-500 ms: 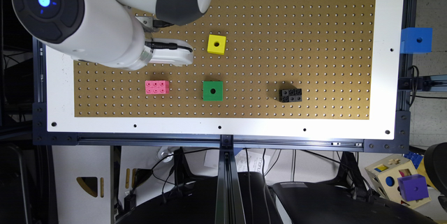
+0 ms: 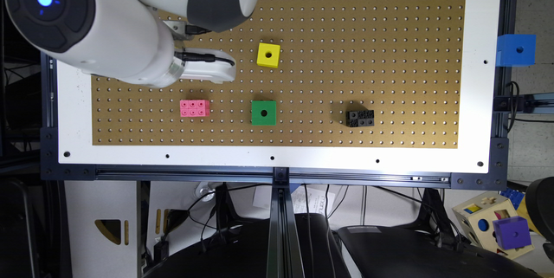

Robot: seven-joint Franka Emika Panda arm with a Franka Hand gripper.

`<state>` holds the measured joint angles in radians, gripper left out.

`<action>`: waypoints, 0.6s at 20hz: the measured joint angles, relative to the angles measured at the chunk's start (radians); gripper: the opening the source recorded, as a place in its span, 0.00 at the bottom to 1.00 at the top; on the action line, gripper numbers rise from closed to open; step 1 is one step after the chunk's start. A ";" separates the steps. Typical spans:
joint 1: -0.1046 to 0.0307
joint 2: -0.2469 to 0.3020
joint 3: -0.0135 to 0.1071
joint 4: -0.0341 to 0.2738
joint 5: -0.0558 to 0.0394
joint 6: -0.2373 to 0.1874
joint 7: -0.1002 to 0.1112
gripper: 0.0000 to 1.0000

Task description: Pick up pink block.

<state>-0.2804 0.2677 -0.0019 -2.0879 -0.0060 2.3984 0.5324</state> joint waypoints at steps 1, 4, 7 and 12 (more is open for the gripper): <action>-0.001 0.011 0.000 0.017 0.0000 0.000 0.000 1.00; -0.001 0.056 0.000 0.069 0.0000 0.000 0.000 1.00; -0.003 0.104 0.000 0.125 0.0000 -0.001 -0.001 1.00; -0.004 0.147 0.000 0.152 0.0000 0.004 -0.001 1.00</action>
<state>-0.2847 0.4152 -0.0019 -1.9361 -0.0060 2.4026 0.5317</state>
